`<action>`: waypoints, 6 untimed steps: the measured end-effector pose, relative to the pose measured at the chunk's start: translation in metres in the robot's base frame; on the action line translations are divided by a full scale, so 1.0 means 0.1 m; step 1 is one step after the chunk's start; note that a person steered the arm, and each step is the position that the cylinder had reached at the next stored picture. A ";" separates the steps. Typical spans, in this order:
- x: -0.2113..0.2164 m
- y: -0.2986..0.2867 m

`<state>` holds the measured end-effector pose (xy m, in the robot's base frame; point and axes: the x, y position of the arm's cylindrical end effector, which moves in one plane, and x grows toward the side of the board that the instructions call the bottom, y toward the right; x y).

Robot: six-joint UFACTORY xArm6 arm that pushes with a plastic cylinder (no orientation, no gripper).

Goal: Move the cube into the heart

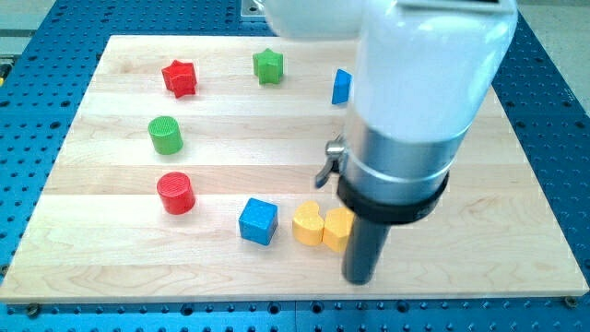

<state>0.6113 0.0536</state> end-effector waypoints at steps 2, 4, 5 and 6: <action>-0.10 -1.33; -0.64 -1.10; -0.90 -1.18; -0.88 -0.87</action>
